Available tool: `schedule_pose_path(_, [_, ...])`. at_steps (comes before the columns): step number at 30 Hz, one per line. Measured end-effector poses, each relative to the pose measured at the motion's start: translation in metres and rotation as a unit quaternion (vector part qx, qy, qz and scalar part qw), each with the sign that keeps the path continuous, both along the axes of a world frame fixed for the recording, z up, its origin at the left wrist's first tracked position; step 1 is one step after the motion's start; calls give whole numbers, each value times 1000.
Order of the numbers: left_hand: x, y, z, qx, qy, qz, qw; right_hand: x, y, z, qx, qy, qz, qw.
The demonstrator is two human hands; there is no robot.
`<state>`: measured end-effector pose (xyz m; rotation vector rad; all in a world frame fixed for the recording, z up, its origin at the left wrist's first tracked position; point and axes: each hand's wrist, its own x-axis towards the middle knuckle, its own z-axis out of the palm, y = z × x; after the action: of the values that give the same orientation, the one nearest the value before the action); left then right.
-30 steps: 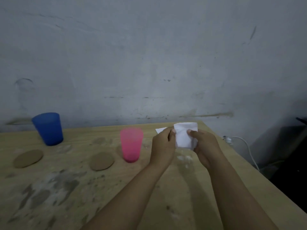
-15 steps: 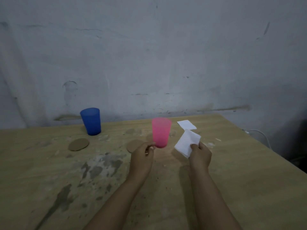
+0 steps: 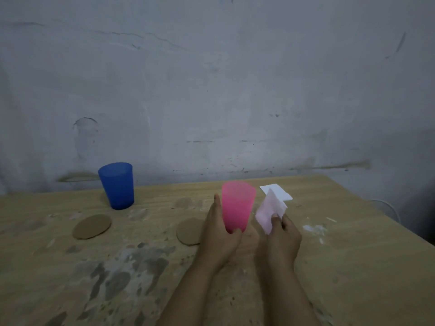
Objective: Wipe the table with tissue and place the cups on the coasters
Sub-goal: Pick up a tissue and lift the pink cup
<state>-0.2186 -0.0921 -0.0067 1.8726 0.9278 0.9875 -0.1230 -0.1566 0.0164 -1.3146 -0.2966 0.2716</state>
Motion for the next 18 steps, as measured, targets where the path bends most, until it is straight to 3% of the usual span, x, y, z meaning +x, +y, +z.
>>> schedule_pose_path(8, [8,10,-9,29,-23,-28,999,0,7,1,-12,-32,58,998])
schedule_pose_path(15, [4,6,-5,48,-63,-9,997,-5,5,-2,29,5,92,995])
schedule_pose_path(18, [2,2,-4,31,-76,7,997,-3,4,-1,5,20,83,996])
